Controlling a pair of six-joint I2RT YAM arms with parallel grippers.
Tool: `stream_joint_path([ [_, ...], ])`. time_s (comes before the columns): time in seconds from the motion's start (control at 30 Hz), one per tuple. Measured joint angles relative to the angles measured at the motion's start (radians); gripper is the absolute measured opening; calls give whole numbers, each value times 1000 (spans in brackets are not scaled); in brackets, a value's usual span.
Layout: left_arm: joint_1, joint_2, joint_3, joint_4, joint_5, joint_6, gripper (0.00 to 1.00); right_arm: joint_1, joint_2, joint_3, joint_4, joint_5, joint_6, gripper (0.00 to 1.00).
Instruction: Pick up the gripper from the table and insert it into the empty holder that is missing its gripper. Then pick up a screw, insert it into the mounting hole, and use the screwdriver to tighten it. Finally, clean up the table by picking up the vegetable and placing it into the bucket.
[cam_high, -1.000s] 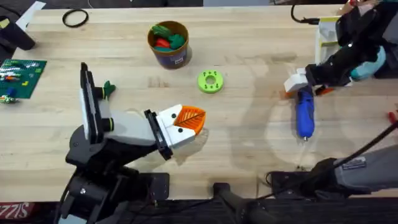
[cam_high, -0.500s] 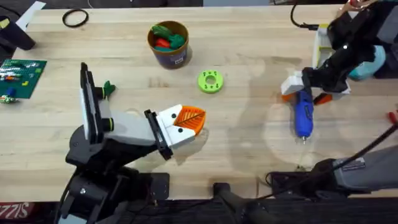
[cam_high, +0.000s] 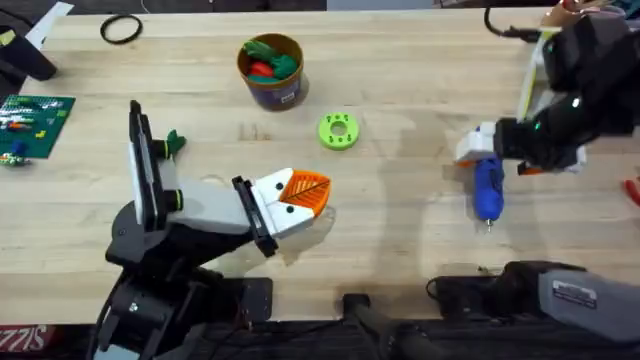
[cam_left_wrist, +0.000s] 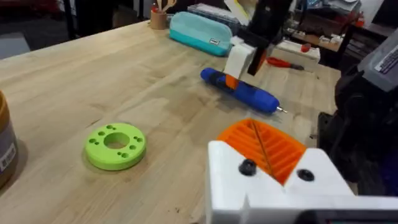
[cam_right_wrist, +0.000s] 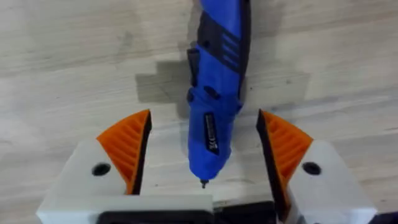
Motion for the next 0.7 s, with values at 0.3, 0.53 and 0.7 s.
stream_joint_path([
  [0.3,0,0,0,0,0,0,12,0,-26,-96,163,3,13,995],
  [0.53,0,0,0,0,0,0,12,-6,33,-96,246,3,13,995],
  [0.7,0,0,0,0,0,0,12,-35,79,-96,262,3,13,995],
])
